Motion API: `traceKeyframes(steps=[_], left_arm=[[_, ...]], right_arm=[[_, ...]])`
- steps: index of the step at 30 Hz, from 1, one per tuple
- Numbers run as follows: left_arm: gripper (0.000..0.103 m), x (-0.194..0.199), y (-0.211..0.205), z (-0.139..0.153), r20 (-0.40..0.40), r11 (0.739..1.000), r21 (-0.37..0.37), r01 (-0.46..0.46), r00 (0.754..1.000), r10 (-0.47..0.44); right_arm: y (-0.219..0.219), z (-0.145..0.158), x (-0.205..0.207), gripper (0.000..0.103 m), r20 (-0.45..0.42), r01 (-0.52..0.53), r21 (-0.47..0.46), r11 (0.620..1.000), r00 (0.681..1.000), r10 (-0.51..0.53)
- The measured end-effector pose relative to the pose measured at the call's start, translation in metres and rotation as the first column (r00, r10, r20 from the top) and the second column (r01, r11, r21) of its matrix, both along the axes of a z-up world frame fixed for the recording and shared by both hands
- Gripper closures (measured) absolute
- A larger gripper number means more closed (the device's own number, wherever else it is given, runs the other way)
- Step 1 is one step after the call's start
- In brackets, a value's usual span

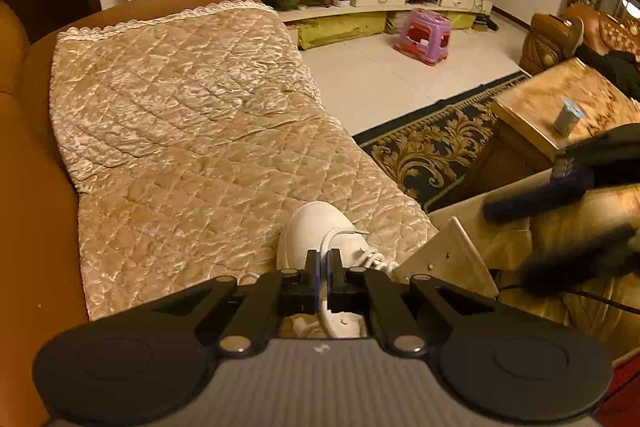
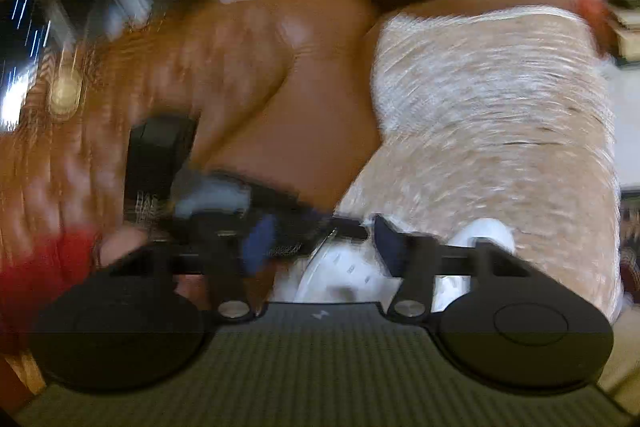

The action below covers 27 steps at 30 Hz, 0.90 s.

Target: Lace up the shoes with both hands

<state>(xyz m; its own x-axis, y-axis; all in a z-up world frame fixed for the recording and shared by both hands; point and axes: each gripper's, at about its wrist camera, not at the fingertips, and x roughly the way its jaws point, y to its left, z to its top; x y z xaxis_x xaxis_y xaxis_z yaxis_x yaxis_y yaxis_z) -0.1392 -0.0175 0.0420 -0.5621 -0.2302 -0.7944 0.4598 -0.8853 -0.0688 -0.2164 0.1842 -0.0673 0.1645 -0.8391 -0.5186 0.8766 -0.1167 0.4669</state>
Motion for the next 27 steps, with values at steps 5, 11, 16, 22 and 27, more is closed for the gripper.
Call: traceKeyframes(steps=[5,11,16,22,27], left_arm=[[0.1,0.006,-0.002,0.006,-0.006,1.0,-0.017,0.001,1.0,-0.001],[0.1,0.003,0.002,0.009,-0.02,0.999,-0.019,0.042,0.999,-0.043],[0.1,-0.003,0.001,0.004,-0.038,0.997,0.003,0.08,0.996,-0.08],[0.1,-0.005,-0.005,0.0,-0.034,0.996,0.019,0.091,0.995,-0.09],[0.1,-0.007,-0.006,-0.001,-0.028,0.993,0.034,0.113,0.993,-0.112]], right_arm=[[-0.046,-0.015,0.024,0.075,-0.163,-0.167,0.262,0.95,0.963,0.215],[-0.065,-0.027,0.025,0.075,-0.256,-0.183,0.479,0.858,0.906,0.336],[-0.051,-0.041,0.014,0.076,-0.209,-0.149,0.467,0.872,0.939,0.273],[-0.046,-0.051,0.008,0.088,-0.185,-0.07,0.402,0.913,0.97,0.155],[-0.044,-0.05,0.013,0.094,-0.265,-0.072,0.382,0.921,0.947,0.184]])
